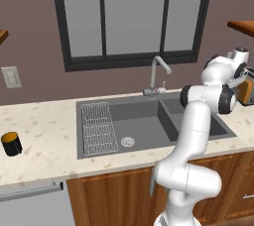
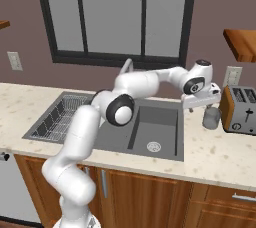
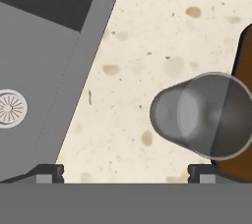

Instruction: Place the glass cup in the left basin and the mug in the right basin of the sink.

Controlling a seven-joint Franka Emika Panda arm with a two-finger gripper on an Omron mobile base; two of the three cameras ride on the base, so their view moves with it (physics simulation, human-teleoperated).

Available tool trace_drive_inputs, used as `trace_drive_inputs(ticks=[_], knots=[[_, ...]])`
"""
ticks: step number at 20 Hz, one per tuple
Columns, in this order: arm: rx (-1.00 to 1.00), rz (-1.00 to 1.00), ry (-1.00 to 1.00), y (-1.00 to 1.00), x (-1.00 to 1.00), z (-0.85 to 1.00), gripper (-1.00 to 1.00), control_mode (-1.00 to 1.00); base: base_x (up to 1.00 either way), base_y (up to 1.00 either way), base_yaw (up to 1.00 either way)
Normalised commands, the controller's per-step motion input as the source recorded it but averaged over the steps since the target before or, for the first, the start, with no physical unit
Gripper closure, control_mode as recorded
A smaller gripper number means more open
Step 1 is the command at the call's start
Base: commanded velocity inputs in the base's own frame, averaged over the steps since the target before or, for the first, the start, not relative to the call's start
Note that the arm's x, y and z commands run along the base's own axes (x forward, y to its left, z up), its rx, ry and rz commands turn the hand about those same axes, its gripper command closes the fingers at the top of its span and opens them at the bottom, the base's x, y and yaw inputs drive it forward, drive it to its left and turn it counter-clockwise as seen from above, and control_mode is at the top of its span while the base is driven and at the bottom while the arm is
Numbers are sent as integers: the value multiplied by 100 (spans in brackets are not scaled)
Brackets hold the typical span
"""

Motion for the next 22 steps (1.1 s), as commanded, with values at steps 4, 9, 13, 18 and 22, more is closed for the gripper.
trace_drive_inputs(ticks=[4, 9, 13, 18, 22], knots=[[0, 0, 0, -8, 10, -16, -100, -100, 0, 0, 0], [0, 0, 0, -6, 12, -17, -100, -100, 0, 0, 0], [0, 0, 0, -10, 16, -15, -100, -100, 0, 0, 0], [0, 0, 0, -9, 16, -14, -100, -100, 0, 0, 0], [0, 0, 0, -12, 15, -12, -100, -100, 0, 0, 0]])
